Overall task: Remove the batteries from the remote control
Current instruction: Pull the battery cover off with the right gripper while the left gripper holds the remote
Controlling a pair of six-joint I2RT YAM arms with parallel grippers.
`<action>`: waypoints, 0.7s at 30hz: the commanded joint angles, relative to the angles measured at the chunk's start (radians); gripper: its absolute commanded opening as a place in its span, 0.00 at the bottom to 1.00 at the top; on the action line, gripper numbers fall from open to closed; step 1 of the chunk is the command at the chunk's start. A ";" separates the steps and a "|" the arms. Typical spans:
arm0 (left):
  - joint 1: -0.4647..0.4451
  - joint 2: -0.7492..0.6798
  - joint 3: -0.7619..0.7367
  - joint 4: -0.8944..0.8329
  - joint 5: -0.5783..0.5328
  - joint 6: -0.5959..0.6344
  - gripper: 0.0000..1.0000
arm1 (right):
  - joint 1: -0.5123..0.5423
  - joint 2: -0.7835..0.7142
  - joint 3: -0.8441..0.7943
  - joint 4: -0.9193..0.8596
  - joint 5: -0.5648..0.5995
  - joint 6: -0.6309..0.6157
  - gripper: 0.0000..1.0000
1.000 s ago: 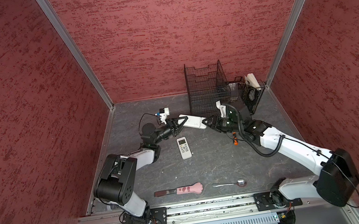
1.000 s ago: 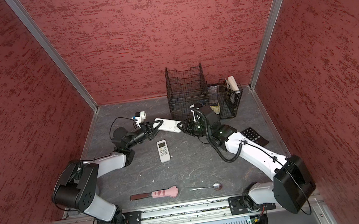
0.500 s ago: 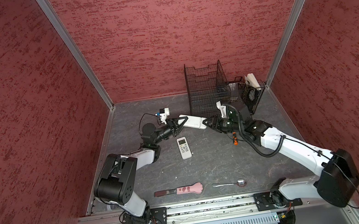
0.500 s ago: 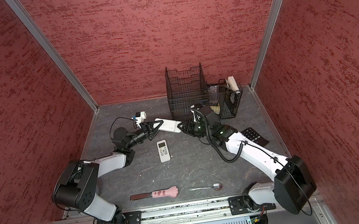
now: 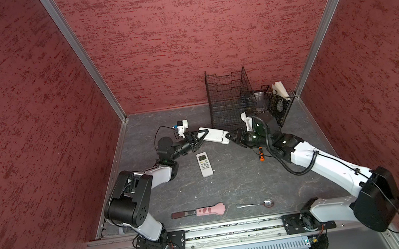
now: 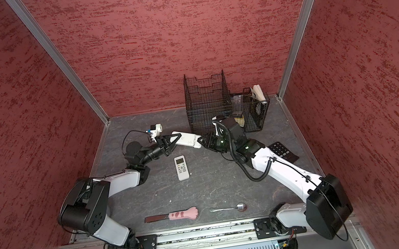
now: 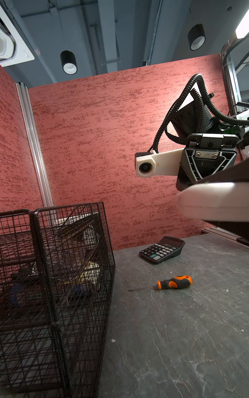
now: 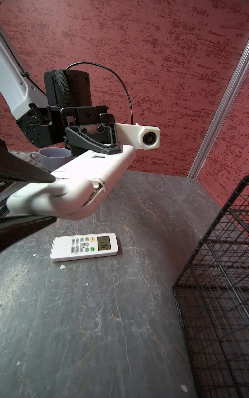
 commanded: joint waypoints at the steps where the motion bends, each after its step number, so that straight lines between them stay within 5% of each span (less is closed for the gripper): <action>1: 0.000 0.026 0.008 0.028 0.007 0.018 0.00 | -0.001 -0.020 0.013 0.040 -0.007 0.002 0.28; 17: -0.021 0.022 0.014 0.066 -0.001 -0.018 0.00 | -0.001 0.032 0.021 0.040 -0.016 0.002 0.23; 21: -0.021 0.018 0.011 0.074 -0.002 -0.026 0.00 | -0.002 0.046 0.014 0.044 -0.015 0.004 0.16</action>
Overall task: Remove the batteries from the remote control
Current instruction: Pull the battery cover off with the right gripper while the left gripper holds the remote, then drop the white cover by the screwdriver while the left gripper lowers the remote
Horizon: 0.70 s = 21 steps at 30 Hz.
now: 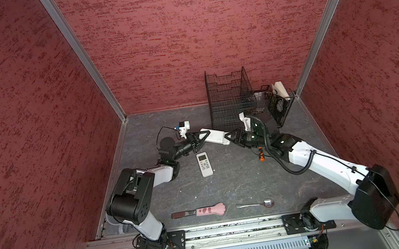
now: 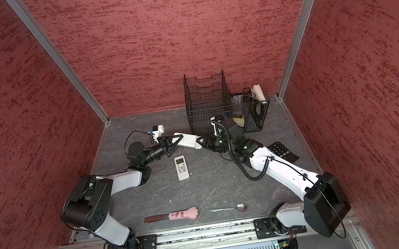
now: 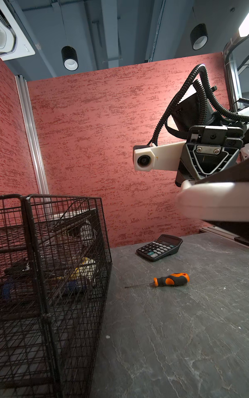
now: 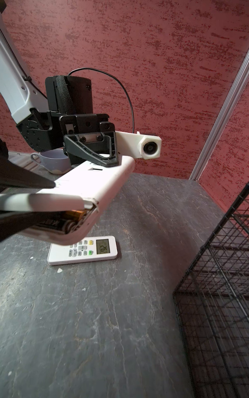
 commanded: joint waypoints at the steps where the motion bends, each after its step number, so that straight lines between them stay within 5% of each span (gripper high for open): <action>1: -0.005 -0.012 0.009 0.064 0.000 -0.019 0.00 | -0.002 0.022 0.011 0.013 -0.004 0.008 0.13; 6: 0.005 -0.020 0.005 0.062 -0.005 -0.024 0.00 | -0.001 0.024 0.010 0.026 -0.011 0.007 0.00; 14: 0.034 0.025 0.003 0.050 0.009 -0.009 0.00 | -0.022 -0.113 0.040 -0.119 0.058 -0.063 0.00; 21: -0.073 0.006 -0.012 -0.066 -0.046 0.087 0.00 | -0.174 -0.240 0.002 -0.256 0.114 -0.166 0.00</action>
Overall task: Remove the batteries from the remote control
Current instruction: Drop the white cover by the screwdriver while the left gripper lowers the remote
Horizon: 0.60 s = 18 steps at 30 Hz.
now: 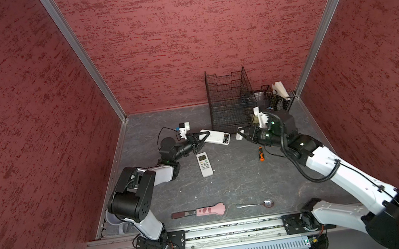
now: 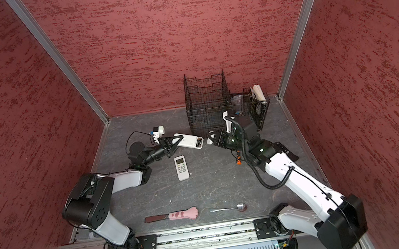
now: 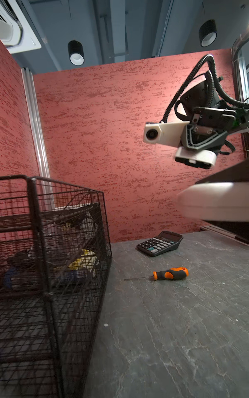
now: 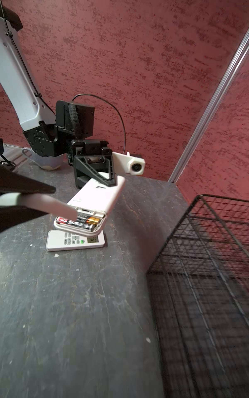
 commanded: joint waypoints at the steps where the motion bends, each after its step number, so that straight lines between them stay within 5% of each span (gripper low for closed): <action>1: -0.071 -0.024 -0.010 -0.057 -0.046 0.081 0.00 | -0.090 -0.016 -0.006 -0.121 0.062 -0.089 0.00; 9: -0.239 -0.039 -0.018 -0.203 -0.164 0.199 0.00 | -0.248 0.144 -0.075 -0.163 0.252 -0.207 0.00; 18: -0.335 0.061 0.013 -0.214 -0.215 0.223 0.00 | -0.274 0.336 -0.083 -0.164 0.410 -0.256 0.00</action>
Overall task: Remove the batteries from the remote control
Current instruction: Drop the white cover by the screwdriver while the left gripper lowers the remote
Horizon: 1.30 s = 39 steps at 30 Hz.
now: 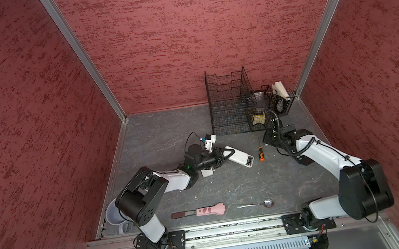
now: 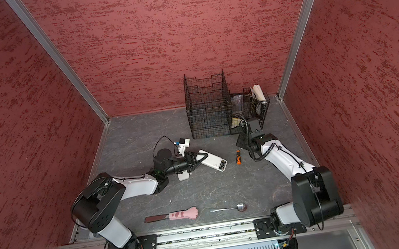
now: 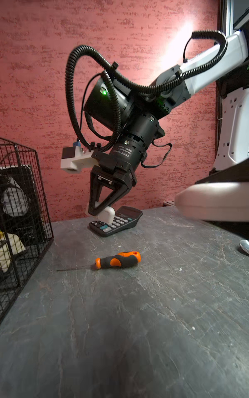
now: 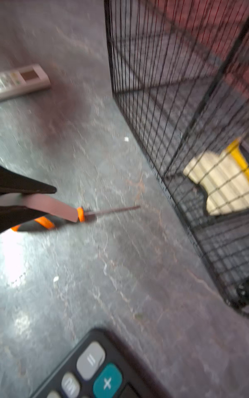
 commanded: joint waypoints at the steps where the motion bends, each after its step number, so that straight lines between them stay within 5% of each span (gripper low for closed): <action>1: -0.024 0.035 0.028 -0.012 -0.039 0.043 0.00 | -0.009 0.035 -0.006 -0.009 0.110 -0.040 0.00; 11: -0.086 0.080 0.084 -0.096 -0.070 0.097 0.00 | -0.025 0.185 -0.005 -0.013 0.196 -0.072 0.00; 24: -0.111 0.154 0.119 -0.102 -0.078 0.106 0.00 | -0.034 0.242 -0.010 -0.002 0.225 -0.081 0.22; 28: -0.120 0.173 0.122 -0.103 -0.089 0.111 0.00 | -0.034 0.222 -0.015 -0.005 0.217 -0.081 0.34; 39: -0.135 0.185 0.114 -0.171 -0.165 0.149 0.00 | -0.033 -0.015 -0.076 -0.008 0.130 -0.054 0.40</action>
